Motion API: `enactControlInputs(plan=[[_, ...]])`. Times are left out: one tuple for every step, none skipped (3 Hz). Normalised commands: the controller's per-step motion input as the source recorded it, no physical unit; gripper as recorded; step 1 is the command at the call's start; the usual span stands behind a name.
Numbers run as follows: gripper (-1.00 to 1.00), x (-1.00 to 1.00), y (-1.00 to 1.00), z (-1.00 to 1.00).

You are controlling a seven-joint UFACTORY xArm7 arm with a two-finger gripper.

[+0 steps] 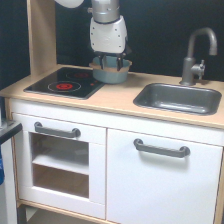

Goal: Place the pot in the sink

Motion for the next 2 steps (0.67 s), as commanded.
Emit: enactControlInputs(plan=[[1.00, -0.11, -0.15, 0.18], [1.00, -0.12, -0.15, 0.14]])
